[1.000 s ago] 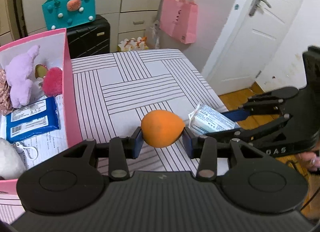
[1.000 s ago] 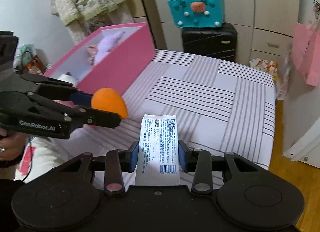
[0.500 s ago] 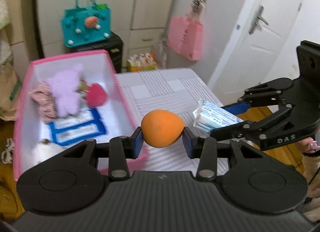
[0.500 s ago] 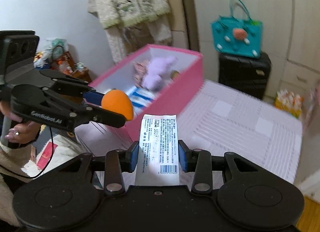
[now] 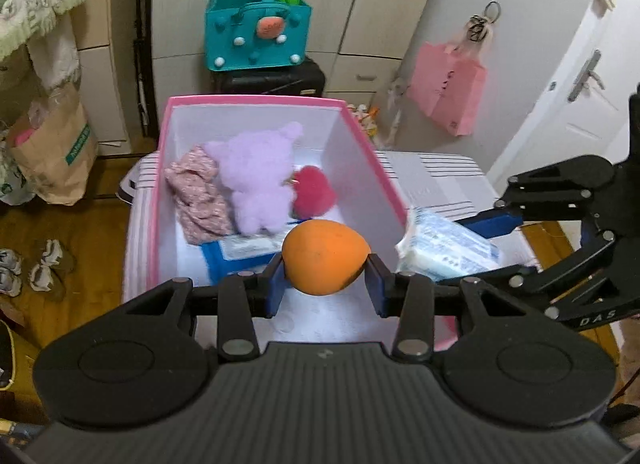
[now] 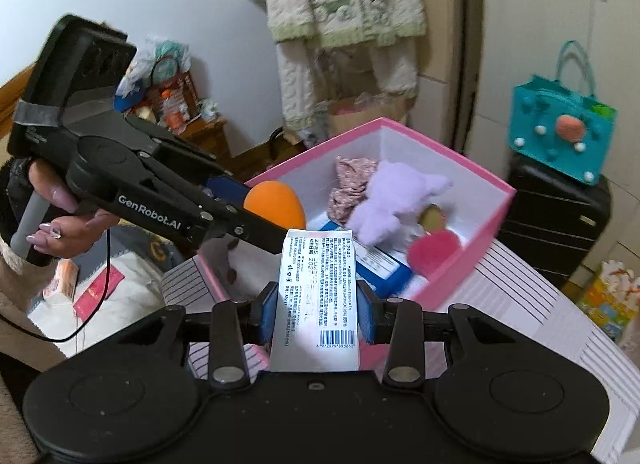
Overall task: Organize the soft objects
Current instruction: 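Lift and carry the sponge and wipe pack with both grippers over the box, then open both grippers to drop the sponge and wipe pack into the box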
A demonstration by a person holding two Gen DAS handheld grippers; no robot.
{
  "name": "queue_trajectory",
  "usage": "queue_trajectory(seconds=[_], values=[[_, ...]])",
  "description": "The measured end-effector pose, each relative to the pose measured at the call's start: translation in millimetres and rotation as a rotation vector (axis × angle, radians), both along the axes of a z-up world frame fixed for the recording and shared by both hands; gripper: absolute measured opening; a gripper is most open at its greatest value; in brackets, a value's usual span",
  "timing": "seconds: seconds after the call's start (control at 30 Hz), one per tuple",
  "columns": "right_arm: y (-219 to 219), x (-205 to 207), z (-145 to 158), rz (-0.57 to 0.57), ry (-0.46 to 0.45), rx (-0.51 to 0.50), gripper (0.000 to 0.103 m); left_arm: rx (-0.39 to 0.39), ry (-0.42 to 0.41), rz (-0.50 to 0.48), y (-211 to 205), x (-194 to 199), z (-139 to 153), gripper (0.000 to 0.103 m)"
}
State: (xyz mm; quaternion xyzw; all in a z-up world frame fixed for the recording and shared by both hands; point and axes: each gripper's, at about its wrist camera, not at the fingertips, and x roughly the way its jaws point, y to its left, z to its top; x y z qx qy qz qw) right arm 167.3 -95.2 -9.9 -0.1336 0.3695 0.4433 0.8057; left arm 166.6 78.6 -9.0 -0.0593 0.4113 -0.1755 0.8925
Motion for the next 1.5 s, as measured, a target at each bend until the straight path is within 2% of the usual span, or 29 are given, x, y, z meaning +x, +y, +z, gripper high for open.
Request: queue_trajectory(seconds=[0.23,0.37,0.53,0.67,0.83,0.97,1.03,1.1,1.33,1.5], values=[[40,24,-29,0.122,0.048,-0.133,0.044,0.031,0.026,0.023,14,32,-20,0.041],[55,30,-44,0.174,0.069,-0.204,0.044,0.039,0.094,0.024,15,55,-42,0.041],[69,41,-62,0.217,0.099,-0.274,0.044,0.076,0.141,-0.044,-5,75,-56,0.041],[74,52,-67,0.24,0.137,-0.271,0.044,0.084,0.164,-0.084,-18,89,-62,0.041],[77,54,-76,0.271,0.1,-0.321,0.044,0.063,0.172,-0.09,-27,99,-69,0.043],[77,45,-78,0.284,0.023,-0.37,0.049,0.041,0.149,-0.099,-28,96,-66,0.049],[72,38,-71,0.272,0.006,-0.347,0.056,0.064,0.112,-0.103,-29,90,-61,0.052],[65,33,-61,0.245,-0.01,-0.306,0.057,0.083,0.078,-0.101,-31,87,-55,0.052],[22,5,-23,0.088,-0.045,-0.125,0.057,0.074,-0.007,-0.082,-16,61,-34,0.053],[0,-5,-7,-0.008,-0.047,-0.038,0.057,0.053,-0.019,-0.052,-2,43,-21,0.054]])
